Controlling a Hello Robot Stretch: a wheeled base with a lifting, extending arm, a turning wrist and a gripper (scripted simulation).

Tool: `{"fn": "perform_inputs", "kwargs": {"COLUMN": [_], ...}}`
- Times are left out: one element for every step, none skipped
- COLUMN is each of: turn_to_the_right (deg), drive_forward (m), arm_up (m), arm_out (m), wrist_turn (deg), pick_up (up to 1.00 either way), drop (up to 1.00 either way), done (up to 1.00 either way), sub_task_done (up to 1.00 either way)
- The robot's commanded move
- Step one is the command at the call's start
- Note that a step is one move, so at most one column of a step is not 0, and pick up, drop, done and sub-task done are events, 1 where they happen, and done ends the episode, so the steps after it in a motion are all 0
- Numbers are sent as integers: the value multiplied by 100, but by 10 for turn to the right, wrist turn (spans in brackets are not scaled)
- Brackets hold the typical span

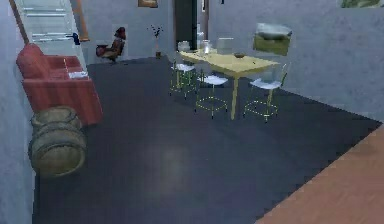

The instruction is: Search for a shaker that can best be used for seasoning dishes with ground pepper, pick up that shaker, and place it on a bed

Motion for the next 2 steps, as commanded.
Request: {"fn": "perform_inputs", "kwargs": {"turn_to_the_right": [0, -180], "drive_forward": [35, 0], "arm_up": [0, 0], "arm_out": [0, 0], "wrist_turn": [0, 0], "pick_up": [0, 0], "drop": [0, 0], "done": [0, 0], "sub_task_done": [0, 0]}}
